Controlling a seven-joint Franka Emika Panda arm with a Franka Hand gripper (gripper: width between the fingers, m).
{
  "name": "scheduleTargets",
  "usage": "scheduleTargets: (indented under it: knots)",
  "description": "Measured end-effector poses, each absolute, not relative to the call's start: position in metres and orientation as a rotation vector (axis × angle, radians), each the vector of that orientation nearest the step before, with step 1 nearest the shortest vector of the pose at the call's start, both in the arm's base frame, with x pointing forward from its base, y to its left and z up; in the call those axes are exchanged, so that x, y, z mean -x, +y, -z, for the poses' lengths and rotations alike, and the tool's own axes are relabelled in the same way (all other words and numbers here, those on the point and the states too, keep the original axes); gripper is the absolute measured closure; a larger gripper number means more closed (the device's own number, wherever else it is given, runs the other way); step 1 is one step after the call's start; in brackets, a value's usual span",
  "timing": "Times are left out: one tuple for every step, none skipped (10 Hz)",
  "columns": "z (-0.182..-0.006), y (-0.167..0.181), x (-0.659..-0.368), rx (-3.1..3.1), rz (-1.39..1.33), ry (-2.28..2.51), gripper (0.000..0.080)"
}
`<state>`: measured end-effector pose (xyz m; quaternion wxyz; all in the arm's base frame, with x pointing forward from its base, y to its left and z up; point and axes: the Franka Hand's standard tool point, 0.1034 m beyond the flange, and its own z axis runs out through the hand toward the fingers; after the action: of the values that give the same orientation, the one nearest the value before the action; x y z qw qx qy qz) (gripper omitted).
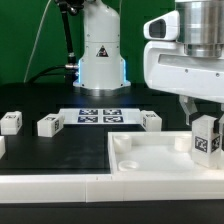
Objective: Assemble one leg
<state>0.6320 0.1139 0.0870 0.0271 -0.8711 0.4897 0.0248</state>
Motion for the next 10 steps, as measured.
scheduleTargets:
  knots:
    - [-0.087,0.1142,-0.6317,2.637,-0.075,1.619,0.0509]
    - [-0.0868,0.1133,-0.6317,2.571,-0.088,1.709,0.0509]
    - [-0.0868,0.1126,-0.6317,2.515,-0.099,1.784,0.0509]
    - [-0.0867,0.1131,-0.6315,2.498,-0.101,1.809,0.0508]
    - [-0.0864,0.1143,-0.6315,2.519,-0.102,1.774,0.0508]
    - [-0.0863,0.1145,-0.6314,2.559,-0.1,1.712,0.0296]
    - [-0.0864,0.1153,-0.6315,2.57,-0.099,1.692,0.0296]
    - [-0.0862,0.1166,-0.6312,2.621,-0.096,1.611,0.0184]
    - [-0.086,0.1174,-0.631,2.728,-0.09,1.412,0.0184]
    - [-0.0861,0.1179,-0.6311,2.794,-0.083,1.269,0.0156]
